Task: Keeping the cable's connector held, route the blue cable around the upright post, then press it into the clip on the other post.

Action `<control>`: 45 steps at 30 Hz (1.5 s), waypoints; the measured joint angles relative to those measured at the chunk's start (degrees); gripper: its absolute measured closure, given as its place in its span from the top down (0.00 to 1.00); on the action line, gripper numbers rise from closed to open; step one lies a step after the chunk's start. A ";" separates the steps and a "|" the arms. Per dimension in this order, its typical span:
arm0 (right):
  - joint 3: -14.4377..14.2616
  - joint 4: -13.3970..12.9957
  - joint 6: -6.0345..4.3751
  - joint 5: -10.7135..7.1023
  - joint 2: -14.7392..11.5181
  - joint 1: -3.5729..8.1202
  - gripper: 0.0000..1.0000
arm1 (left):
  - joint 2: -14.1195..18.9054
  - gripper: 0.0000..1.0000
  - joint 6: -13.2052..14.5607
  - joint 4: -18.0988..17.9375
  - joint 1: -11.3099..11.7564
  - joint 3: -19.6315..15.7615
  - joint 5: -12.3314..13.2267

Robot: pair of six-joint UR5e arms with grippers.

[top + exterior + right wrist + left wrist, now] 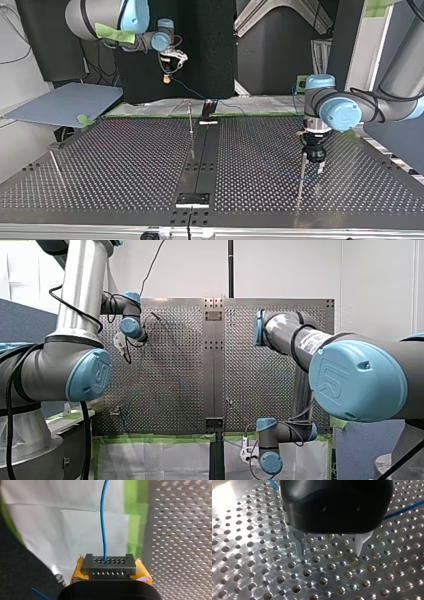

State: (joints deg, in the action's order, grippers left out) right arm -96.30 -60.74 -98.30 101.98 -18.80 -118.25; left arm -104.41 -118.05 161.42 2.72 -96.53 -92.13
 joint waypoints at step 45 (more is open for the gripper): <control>-0.27 1.92 -0.76 -0.28 -4.81 0.79 0.00 | 1.37 1.00 -20.96 4.00 6.73 -0.87 2.99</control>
State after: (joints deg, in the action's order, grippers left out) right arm -96.57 -58.82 -99.06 101.69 -23.61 -117.47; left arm -103.04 -139.01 165.42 9.45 -97.40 -89.14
